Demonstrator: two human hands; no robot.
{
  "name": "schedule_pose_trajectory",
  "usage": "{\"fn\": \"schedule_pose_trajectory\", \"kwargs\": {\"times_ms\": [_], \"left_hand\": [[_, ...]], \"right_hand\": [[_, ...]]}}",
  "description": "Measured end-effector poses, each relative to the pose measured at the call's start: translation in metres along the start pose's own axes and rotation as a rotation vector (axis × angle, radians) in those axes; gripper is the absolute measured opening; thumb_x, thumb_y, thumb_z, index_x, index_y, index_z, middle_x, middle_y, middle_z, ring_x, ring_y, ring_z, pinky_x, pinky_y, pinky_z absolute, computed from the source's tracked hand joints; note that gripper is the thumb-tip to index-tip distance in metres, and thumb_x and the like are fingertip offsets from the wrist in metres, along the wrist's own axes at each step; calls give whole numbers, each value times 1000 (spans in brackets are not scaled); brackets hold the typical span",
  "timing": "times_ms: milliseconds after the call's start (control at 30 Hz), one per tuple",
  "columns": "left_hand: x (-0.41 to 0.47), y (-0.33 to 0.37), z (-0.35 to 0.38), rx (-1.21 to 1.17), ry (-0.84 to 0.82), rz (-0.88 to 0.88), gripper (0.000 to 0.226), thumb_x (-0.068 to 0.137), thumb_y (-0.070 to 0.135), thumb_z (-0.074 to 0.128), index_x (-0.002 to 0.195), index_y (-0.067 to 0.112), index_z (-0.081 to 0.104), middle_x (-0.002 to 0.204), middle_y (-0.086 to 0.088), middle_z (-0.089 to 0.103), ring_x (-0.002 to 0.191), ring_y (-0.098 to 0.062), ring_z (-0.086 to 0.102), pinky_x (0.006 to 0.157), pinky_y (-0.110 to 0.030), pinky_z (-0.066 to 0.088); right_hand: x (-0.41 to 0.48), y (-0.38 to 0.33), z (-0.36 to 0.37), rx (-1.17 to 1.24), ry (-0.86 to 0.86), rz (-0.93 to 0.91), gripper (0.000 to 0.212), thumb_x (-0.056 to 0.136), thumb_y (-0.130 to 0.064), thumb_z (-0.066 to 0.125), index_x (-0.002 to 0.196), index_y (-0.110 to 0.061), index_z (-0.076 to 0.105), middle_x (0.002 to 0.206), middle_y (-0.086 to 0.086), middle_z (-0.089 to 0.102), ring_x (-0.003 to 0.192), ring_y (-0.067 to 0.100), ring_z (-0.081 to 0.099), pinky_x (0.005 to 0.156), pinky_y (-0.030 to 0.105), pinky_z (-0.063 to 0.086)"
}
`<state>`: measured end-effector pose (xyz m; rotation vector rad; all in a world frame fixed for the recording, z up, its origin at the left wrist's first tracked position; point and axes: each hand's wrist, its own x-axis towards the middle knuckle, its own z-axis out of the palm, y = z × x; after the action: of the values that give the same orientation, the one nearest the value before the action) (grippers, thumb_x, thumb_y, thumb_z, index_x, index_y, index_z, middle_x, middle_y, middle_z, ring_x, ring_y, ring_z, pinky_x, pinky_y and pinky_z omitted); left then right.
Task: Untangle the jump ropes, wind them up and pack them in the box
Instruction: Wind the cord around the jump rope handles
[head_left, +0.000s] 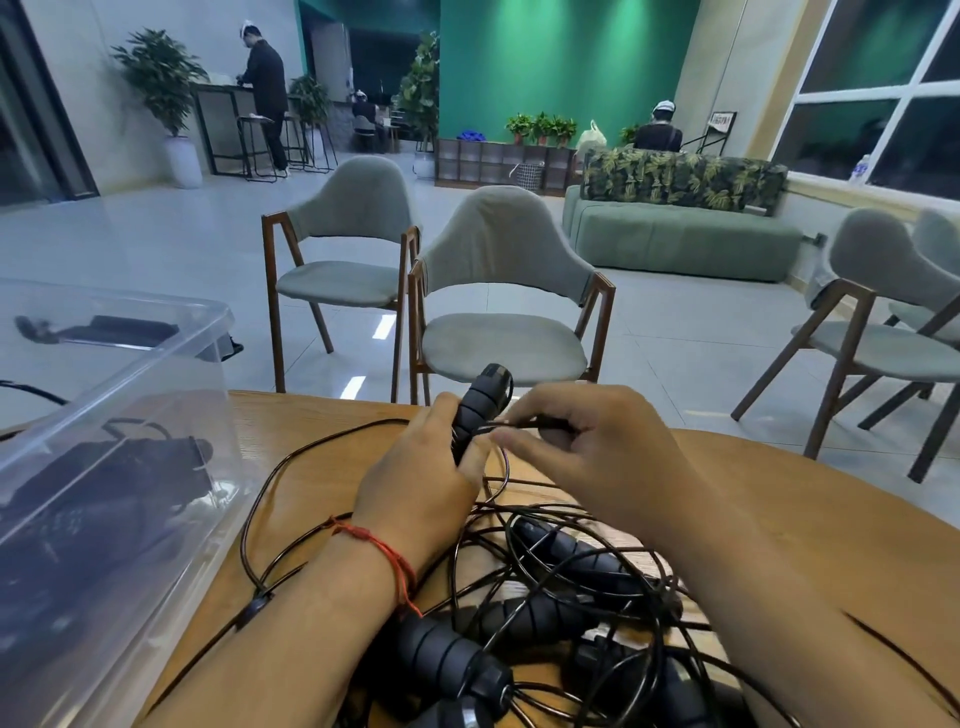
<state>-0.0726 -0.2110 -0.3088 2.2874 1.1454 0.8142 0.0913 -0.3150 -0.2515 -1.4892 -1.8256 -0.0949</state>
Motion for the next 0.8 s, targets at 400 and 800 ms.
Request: {"fn": "schedule_pose_trajectory", "kwargs": {"times_ms": [400, 800], "left_hand": [[-11, 8, -9, -61, -122, 465, 45, 96, 60, 62, 135, 43, 47, 103, 23, 60, 91, -1, 59, 78, -27, 53], [-15, 9, -12, -475, -167, 573, 47, 101, 36, 62, 145, 29, 48, 98, 7, 68, 76, -18, 70, 63, -35, 57]], "right_hand": [[3, 32, -25, 303, 180, 242, 10, 88, -30, 84, 94, -22, 83, 85, -8, 76, 88, 15, 72, 75, 23, 57], [3, 42, 1, 586, -39, 542, 22, 94, -4, 73, 74, -11, 75, 65, -6, 71, 66, 2, 68, 59, 15, 51]]}}
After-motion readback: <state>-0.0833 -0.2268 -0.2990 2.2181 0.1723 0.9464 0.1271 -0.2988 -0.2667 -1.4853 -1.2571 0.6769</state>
